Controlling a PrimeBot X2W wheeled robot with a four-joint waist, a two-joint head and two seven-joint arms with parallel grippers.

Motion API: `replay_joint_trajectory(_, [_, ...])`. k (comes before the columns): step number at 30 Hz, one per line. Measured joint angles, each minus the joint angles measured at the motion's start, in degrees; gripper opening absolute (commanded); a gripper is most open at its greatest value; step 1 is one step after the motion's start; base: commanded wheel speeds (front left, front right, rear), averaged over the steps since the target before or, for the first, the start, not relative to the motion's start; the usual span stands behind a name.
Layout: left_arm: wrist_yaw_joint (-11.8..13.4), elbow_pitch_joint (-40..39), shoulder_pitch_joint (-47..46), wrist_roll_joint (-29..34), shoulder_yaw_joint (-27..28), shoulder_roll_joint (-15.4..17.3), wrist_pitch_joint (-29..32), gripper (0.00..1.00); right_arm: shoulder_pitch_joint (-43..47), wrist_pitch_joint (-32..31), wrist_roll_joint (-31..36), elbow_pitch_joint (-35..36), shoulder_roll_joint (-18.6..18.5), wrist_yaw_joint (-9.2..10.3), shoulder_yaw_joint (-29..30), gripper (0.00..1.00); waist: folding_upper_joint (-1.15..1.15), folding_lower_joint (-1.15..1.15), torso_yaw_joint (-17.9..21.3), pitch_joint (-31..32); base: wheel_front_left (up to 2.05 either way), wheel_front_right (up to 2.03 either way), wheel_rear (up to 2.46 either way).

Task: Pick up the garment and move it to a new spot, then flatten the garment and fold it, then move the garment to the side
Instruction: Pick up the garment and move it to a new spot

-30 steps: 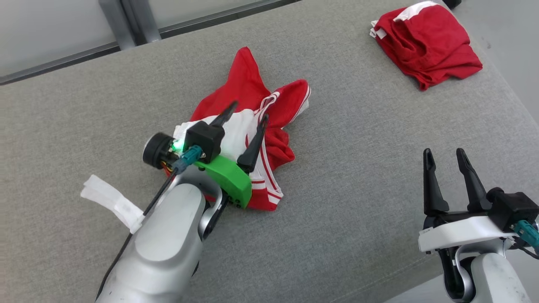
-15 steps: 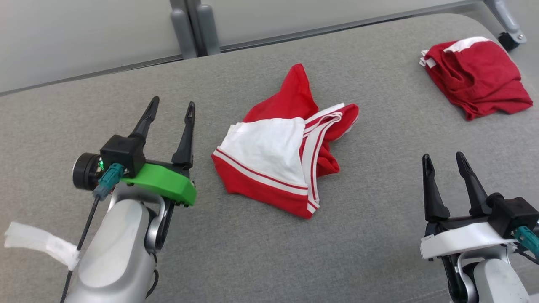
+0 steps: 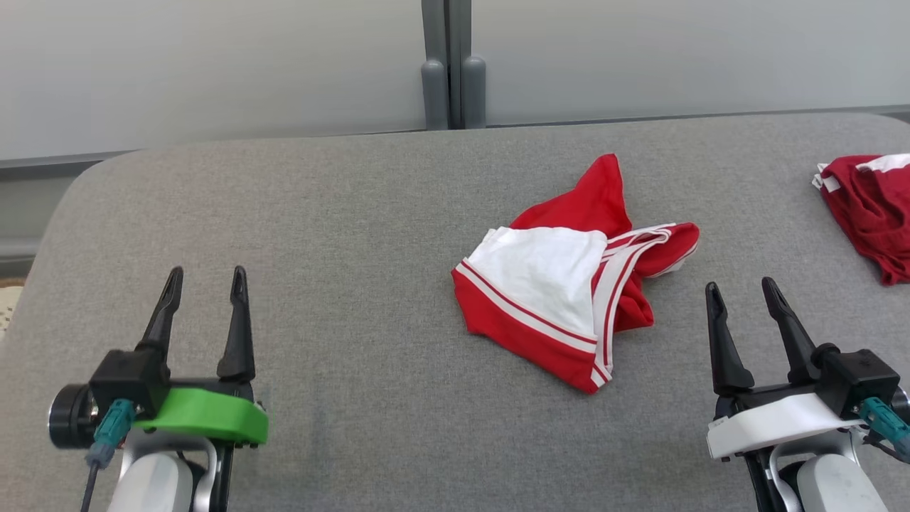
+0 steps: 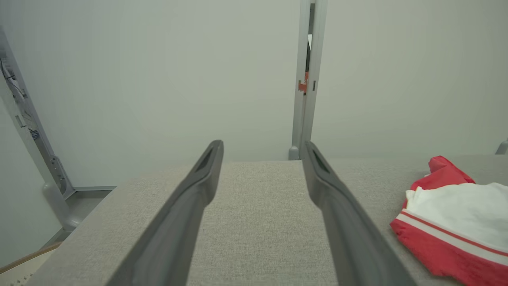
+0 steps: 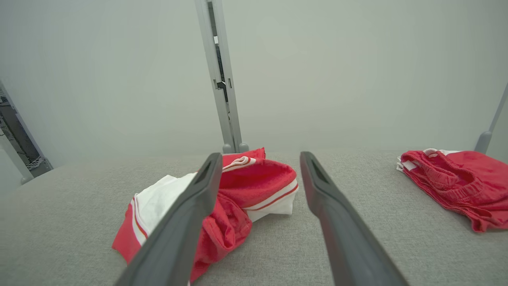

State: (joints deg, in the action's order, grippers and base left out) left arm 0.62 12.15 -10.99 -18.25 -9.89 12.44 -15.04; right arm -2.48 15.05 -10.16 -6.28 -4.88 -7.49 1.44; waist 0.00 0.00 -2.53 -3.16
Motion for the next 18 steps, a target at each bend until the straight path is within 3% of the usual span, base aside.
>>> replay_joint_trajectory(8, [-0.10, -4.66, 7.97, 0.66, 3.46, -0.43, 0.01, 1.00, 1.90, -0.01, -0.15, 0.29, -0.71, 0.00, -0.09, 1.00, 0.00, 0.00, -0.82, 2.37, 0.00, 0.00, 0.00])
replay_joint_trajectory(18, [-1.98, -6.23, 10.61, 1.31, 5.66, -2.50, 0.00, 1.00, 3.46, -0.67, -0.14, 1.18, -0.37, 0.00, -0.38, 1.00, 0.00, 0.00, -1.34, 2.78, 0.00, 0.00, 0.00])
